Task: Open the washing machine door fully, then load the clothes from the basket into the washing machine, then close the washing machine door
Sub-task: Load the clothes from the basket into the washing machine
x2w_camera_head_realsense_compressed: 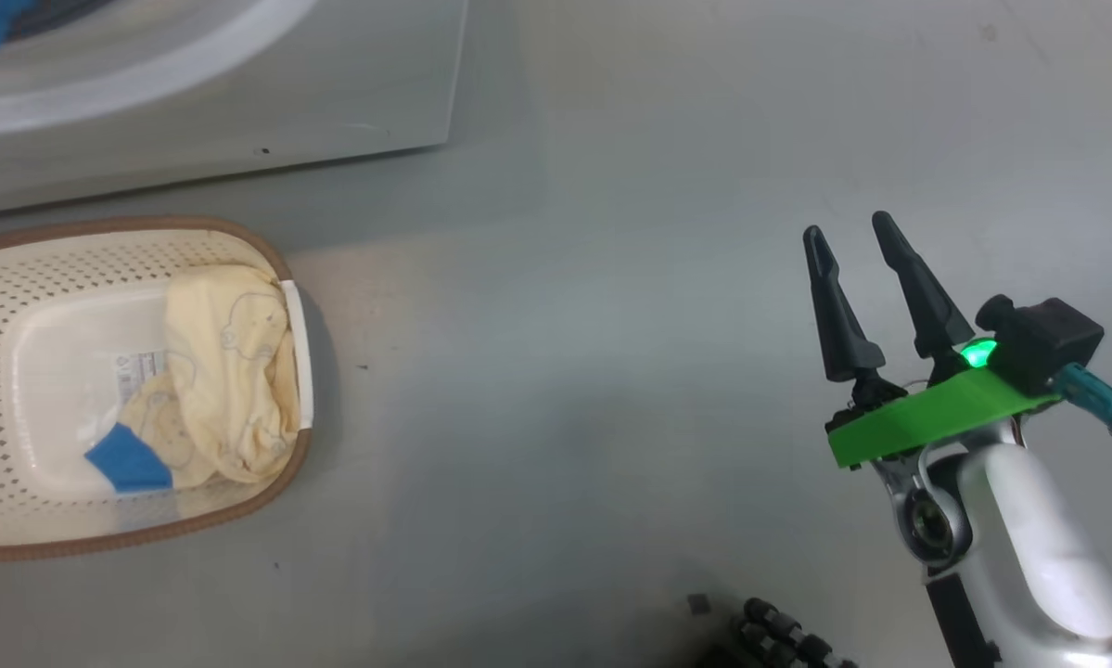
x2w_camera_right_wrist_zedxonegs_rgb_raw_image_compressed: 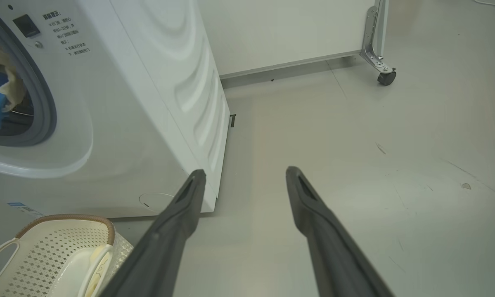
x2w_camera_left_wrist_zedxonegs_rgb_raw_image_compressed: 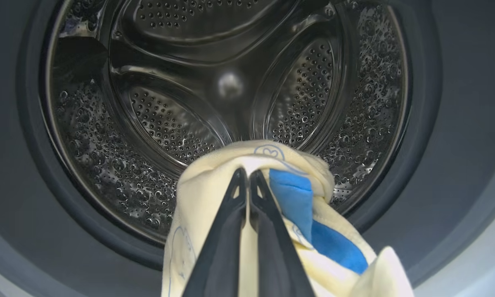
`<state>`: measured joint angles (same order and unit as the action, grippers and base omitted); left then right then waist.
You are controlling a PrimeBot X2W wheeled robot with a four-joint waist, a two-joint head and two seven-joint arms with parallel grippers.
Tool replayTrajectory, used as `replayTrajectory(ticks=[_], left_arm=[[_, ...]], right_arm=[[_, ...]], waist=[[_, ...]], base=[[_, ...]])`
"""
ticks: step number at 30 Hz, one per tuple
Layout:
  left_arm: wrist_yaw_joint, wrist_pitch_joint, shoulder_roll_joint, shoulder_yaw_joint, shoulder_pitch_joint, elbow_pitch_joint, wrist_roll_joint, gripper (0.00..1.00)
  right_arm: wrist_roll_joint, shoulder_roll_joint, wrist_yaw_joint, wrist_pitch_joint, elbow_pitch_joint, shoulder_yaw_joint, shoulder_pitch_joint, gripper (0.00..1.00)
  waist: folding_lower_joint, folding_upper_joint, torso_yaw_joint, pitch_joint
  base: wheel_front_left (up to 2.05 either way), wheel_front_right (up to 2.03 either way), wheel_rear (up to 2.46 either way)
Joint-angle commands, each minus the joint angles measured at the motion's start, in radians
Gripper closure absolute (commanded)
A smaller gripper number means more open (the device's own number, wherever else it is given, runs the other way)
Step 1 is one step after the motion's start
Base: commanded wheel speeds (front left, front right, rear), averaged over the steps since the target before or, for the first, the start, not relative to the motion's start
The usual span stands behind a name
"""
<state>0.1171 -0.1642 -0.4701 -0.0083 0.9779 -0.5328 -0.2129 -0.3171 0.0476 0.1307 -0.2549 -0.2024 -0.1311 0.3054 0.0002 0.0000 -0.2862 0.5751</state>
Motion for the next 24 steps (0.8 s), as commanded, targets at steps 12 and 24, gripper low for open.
replayTrajectory(ticks=[12, 24], left_arm=[[0.013, 0.104, -0.205, -0.085, 0.359, -0.066, 0.017, 1.0], [0.013, 0.117, -0.295, -0.228, 0.603, -0.249, 0.004, 1.0]], right_arm=[[-0.066, 0.003, 0.0, -0.007, 0.073, -0.06, 0.034, 0.0], [-0.116, 0.003, 0.0, -0.007, 0.082, -0.099, 0.046, 0.0]], waist=[[-0.0002, 0.0, -0.125, 0.159], [-0.0002, 0.0, -0.201, 0.221]], base=[[0.0, 0.0, 0.0], [0.0, 0.0, 0.0]])
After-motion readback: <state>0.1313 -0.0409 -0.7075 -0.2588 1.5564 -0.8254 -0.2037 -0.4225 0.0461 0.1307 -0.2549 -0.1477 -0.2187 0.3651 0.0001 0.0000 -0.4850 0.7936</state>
